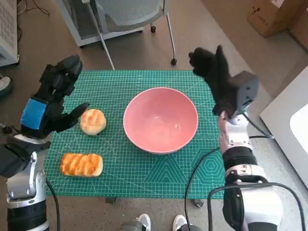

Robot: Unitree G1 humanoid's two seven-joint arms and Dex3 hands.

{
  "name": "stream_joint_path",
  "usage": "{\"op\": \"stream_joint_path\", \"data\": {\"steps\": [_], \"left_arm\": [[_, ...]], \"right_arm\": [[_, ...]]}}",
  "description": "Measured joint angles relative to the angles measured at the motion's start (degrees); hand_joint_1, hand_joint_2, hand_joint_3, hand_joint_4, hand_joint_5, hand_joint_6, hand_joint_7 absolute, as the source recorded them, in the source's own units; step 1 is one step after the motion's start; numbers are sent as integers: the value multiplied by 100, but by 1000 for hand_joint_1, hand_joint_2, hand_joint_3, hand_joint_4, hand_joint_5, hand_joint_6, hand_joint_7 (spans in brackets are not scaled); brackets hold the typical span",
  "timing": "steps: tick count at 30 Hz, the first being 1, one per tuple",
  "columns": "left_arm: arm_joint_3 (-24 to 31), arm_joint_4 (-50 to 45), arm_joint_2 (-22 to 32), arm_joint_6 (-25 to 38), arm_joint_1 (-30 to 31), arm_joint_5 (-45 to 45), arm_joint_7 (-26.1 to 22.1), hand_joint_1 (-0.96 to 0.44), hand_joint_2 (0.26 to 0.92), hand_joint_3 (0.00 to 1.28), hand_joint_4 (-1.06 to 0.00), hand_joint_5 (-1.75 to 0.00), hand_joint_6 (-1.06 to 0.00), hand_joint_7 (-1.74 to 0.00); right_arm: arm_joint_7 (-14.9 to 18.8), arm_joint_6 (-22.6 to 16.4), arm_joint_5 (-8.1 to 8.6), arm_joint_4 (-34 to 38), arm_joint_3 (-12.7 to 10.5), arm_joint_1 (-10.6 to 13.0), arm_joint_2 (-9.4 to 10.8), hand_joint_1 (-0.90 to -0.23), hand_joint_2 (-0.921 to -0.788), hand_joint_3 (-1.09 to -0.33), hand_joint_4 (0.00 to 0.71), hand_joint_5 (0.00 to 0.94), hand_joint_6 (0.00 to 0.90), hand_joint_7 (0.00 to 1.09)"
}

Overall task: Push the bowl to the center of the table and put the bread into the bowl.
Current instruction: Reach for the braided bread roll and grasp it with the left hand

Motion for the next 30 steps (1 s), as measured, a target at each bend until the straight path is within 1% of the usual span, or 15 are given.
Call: {"op": "stream_joint_path", "data": {"steps": [2, 4, 7, 8, 9, 11, 13, 16, 21, 22, 24, 29, 30], "left_arm": [[0, 0, 15, 14, 0, -21, -29, -454, 921, 302, -202, -20, -1, -637], [0, -1, 43, 51, 0, -50, -71, -449, 921, 271, -201, -18, -2, -635], [6, -15, 118, 144, 0, -130, -161, -438, 921, 223, -188, -8, 0, -615], [16, -42, 153, 202, 6, -171, -202, -429, 921, 193, -178, -5, 0, -595], [24, -73, 179, 245, 19, -210, -232, -426, 921, 182, -174, -4, 0, -588], [59, -198, 283, 346, 75, -253, -311, -416, 907, 145, -161, -2, 1, -545], [78, -343, 449, 409, 171, -230, -392, -417, 889, 122, -157, -1, 1, -518], [116, -552, 810, 464, 351, -18, -535, -417, 854, 89, -152, 0, 1, -465], [131, -998, 1685, 743, 758, 634, -870, -419, 811, 35, -133, 0, -16, -377], [131, -1103, 1848, 858, 850, 743, -931, -404, 802, 29, -130, 0, -22, -366], [129, -1376, 2108, 1126, 1032, 974, -1025, -349, 777, 12, -120, 0, -69, -286], [91, -2150, 2472, 1898, 1477, 1461, -1192, -216, 751, 2, -120, -1, -159, -170], [80, -2285, 2506, 2019, 1549, 1530, -1215, -207, 750, 1, -122, -2, -168, -161]], "right_arm": [[173, -276, 67, -75, -27, -3, -28, -685, -921, -680, 200, 10, 337, 23], [363, -547, 180, -162, -54, -2, -46, -687, -921, -670, 206, 12, 344, 26], [724, -868, 374, -292, -95, -2, -50, -672, -921, -661, 196, 4, 337, 19], [891, -966, 467, -344, -114, -2, -47, -668, -921, -651, 197, 3, 335, 17], [1015, -1020, 532, -379, -130, -2, -44, -667, -921, -648, 197, 3, 334, 17], [1340, -1132, 718, -483, -179, -2, -27, -663, -921, -629, 198, 3, 336, 16], [1582, -1198, 882, -557, -215, -1, -13, -662, -921, -619, 199, 4, 339, 17], [1788, -1266, 999, -623, -230, 2, 1, -662, -921, -610, 202, 4, 344, 18], [1862, -1314, 1043, -632, -202, 4, 8, -662, -921, -607, 209, 7, 349, 18], [1867, -1314, 1045, -630, -195, 5, 8, -661, -921, -607, 210, 7, 349, 18], [1871, -1314, 1045, -622, -182, 5, 7, -659, -921, -606, 210, 7, 350, 18], [1861, -1320, 1029, -599, -121, 5, 19, -662, -921, -609, 216, 8, 358, 19], [1854, -1326, 1019, -597, -105, 5, 27, -663, -921, -610, 216, 8, 358, 19]]}}
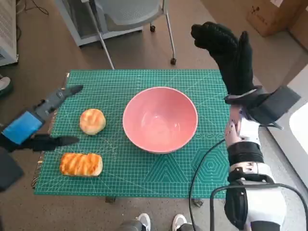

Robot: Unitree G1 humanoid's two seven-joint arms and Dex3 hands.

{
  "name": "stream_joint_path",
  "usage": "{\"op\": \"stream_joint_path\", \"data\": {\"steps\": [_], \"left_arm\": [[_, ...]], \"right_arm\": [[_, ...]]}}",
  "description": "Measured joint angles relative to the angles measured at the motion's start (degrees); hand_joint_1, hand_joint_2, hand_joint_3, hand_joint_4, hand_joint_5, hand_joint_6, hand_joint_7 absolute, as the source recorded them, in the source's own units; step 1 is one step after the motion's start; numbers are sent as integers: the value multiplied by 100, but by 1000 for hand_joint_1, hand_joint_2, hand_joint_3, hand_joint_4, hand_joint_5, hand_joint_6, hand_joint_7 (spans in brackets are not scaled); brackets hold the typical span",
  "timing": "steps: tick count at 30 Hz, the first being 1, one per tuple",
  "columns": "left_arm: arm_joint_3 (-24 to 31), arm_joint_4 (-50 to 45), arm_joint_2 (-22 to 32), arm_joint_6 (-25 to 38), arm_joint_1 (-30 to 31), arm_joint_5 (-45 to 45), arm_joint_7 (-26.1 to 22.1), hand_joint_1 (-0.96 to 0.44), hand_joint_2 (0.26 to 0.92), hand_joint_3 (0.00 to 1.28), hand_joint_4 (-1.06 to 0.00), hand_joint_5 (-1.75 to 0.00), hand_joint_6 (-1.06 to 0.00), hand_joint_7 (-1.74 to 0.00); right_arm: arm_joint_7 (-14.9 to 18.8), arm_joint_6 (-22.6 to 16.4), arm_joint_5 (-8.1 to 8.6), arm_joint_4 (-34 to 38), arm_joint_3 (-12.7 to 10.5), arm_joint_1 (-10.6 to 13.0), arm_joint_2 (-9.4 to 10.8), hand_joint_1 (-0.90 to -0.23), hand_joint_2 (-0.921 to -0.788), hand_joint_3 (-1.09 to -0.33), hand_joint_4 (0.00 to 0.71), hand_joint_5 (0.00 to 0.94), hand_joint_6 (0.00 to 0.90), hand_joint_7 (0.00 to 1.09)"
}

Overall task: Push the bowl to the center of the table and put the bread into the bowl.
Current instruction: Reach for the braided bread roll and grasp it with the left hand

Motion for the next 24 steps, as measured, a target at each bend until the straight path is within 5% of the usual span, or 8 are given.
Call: {"op": "stream_joint_path", "data": {"steps": [10, 24], "left_arm": [[-221, -762, 137, 472, 730, 793, -99, -180, 732, 0, -158, -6, -266, -71], [-709, -524, 51, -104, 1185, 1380, -35, -210, 719, 0, -184, -6, -324, -41]], "right_arm": [[-167, -49, -141, 6, 127, 2, 83, -676, -921, -632, 217, 5, 364, 18], [-208, -31, -146, 7, 176, 2, 83, -665, -921, -639, 220, 5, 377, 21]]}}
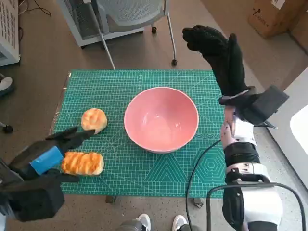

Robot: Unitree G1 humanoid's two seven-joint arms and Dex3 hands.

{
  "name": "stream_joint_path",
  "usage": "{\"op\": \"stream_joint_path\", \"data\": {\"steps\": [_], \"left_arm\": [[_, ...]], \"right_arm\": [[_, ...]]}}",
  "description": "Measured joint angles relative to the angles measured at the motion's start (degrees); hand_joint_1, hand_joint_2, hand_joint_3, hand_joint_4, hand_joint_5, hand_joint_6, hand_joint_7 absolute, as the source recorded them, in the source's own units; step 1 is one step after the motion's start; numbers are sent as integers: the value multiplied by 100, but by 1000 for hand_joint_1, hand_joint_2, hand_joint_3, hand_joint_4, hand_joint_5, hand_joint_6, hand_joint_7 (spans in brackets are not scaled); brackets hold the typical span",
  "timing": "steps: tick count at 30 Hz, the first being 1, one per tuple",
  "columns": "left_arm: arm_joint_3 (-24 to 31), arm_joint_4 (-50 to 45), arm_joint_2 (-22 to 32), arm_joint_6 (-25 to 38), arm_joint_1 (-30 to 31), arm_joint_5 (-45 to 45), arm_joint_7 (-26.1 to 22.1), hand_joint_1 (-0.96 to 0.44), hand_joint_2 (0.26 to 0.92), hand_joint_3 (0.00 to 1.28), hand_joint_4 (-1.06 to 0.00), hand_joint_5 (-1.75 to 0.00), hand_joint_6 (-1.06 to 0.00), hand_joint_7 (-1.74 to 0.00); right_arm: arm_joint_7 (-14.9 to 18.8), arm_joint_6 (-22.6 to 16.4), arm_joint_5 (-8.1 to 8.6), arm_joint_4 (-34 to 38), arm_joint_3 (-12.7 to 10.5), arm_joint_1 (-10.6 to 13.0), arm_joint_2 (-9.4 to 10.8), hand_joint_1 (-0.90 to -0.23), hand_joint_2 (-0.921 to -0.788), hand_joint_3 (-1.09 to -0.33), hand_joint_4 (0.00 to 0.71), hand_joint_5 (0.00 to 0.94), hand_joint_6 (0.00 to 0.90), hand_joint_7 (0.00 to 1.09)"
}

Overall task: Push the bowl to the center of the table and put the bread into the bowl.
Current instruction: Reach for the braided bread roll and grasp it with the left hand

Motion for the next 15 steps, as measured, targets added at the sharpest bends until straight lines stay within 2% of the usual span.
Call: {"op": "stream_joint_path", "data": {"steps": [15], "left_arm": [[-831, 1157, -170, -458, -205, 737, 368, -224, 727, 3, -198, -4, -338, -15]], "right_arm": [[-3, 63, 11, 4, 43, 3, 9, -661, -921, -641, 222, 3, 379, 18]]}}
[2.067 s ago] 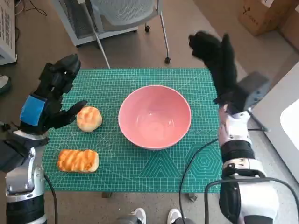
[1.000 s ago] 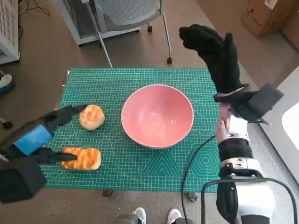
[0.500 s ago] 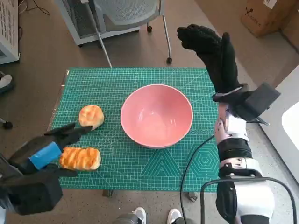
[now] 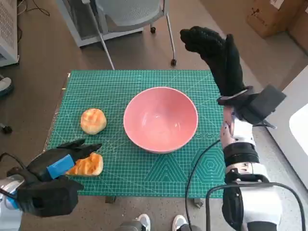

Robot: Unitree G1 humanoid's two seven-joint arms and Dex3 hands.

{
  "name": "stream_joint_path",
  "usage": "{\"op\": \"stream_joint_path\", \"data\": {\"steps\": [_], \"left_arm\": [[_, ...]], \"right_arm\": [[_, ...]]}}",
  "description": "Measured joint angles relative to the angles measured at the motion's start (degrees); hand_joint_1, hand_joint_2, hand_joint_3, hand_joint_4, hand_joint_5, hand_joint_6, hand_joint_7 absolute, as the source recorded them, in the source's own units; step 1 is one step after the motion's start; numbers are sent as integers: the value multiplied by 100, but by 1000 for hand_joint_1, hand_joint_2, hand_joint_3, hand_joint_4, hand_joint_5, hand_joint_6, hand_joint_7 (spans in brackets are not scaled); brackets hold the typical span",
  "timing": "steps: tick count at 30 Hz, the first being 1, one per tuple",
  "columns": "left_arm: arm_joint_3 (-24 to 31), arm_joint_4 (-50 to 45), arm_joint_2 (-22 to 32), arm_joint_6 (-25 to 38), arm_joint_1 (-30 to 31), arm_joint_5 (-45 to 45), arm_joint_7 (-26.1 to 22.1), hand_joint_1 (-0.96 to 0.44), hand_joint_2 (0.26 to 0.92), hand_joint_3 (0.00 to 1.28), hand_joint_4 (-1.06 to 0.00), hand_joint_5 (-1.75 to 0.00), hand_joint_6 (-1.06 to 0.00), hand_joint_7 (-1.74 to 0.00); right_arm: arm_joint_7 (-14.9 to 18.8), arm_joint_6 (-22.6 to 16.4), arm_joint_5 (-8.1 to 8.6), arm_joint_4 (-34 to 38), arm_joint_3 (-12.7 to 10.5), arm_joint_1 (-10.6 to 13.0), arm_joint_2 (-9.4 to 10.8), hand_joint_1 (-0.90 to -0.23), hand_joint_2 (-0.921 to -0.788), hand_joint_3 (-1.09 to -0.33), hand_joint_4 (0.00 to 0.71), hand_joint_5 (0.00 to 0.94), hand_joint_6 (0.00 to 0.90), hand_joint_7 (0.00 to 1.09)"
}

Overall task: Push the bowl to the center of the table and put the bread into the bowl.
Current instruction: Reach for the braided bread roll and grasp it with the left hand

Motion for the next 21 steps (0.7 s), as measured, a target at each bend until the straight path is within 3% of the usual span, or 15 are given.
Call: {"op": "stream_joint_path", "data": {"steps": [6, 11, 19, 20, 21], "left_arm": [[-285, 596, -107, -203, -200, 340, 324, -168, 738, 6, -238, -14, -386, -25], [-501, 1119, -296, -367, -390, 605, 720, -74, 779, 16, -351, -27, -485, -37], [-657, 1601, -478, -674, -586, 878, 1330, 98, 907, 63, -697, -63, -725, -67], [-657, 1649, -478, -715, -601, 894, 1399, 150, 910, 89, -667, -321, -750, -77], [-658, 1702, -478, -770, -620, 923, 1479, 223, 914, 138, -611, -709, -792, -94]], "right_arm": [[0, 0, 1, -1, 5, 5, -14, -657, -921, -639, 223, 3, 378, 16], [4, 0, 3, -3, 6, 10, -29, -654, -921, -640, 224, 3, 372, 12], [26, -1, 10, -3, 0, 14, -63, -652, -921, -647, 225, 3, 365, 7], [30, -1, 10, -3, -1, 14, -68, -652, -921, -648, 225, 3, 365, 7], [35, -1, 10, -3, -2, 14, -72, -653, -921, -648, 225, 3, 365, 7]]}}
